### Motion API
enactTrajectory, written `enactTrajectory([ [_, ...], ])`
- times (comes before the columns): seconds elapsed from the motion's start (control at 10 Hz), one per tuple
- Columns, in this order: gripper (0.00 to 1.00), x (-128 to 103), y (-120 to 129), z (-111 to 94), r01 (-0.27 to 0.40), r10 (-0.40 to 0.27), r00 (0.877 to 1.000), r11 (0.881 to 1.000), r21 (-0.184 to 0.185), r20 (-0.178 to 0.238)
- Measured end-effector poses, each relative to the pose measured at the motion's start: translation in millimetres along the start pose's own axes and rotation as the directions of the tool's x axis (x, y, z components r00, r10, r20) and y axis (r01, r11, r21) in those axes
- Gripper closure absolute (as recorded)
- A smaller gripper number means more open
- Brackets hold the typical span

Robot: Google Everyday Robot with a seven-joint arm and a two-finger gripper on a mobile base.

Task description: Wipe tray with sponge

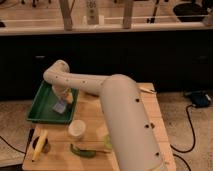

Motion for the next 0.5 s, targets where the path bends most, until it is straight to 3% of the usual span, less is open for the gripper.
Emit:
enactTrajectory([
  [0.2,0.98,11,-5,3,-0.003,0.003,1.000,1.000,-0.003,0.013],
  [0.5,0.98,43,-31,15,0.001,0.000,0.999,0.999,-0.032,0.037],
])
